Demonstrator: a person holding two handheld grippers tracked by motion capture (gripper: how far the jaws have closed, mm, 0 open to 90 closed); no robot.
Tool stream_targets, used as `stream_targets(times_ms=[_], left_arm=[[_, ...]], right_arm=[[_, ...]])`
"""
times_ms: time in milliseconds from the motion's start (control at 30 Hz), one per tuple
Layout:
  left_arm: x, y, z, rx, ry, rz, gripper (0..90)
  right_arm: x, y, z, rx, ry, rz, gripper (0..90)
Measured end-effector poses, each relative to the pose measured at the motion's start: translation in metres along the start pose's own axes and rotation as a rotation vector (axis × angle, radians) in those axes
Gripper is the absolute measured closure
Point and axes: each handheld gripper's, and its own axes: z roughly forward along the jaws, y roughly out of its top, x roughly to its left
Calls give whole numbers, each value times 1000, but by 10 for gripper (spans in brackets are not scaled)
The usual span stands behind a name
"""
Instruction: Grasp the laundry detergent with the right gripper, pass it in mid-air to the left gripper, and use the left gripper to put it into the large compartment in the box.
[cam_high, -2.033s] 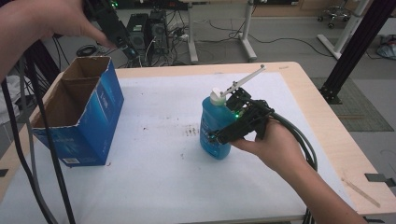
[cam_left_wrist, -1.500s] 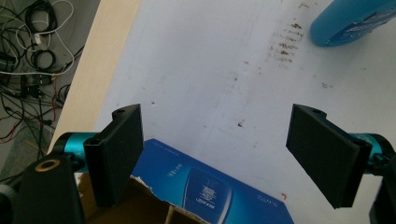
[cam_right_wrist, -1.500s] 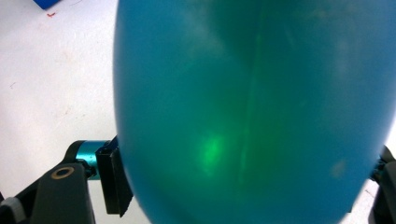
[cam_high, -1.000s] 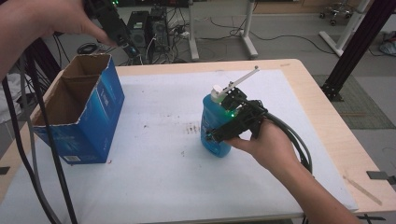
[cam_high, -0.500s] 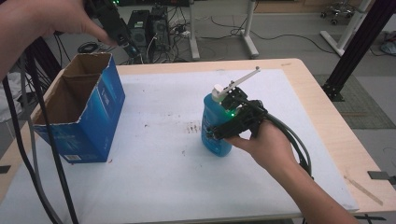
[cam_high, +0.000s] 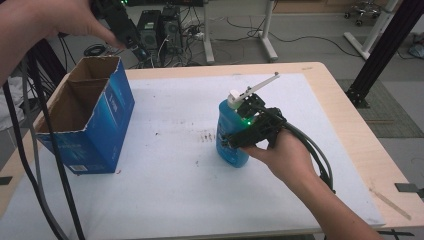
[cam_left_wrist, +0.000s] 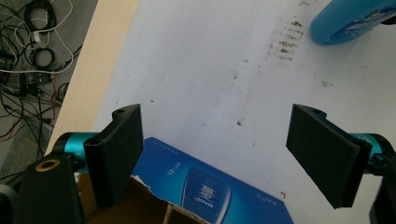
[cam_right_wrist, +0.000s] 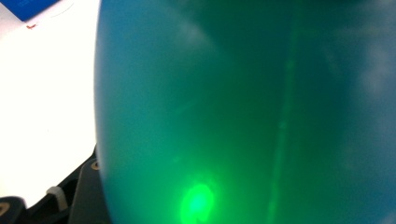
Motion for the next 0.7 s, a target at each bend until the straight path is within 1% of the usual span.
stream_targets(times_ms=[200,333,467,533,700], left_arm=[[0,0,1,3,-1,3,191],[-1,1,1,5,-2,4,191],[-1,2,1,2,-3,6,191],[-2,2,1,6,-3,4,191],[-2,1,1,4,-1,3,191]], right_arm=[[0,0,0,-7,-1,0,395],[1,-2,0,-15,-10,4,411],[-1,-3,0,-24,-18,-3,425],[-1,-4,0,-28,-15,7,427],[-2,-4,0,-36,-10,-1,433]])
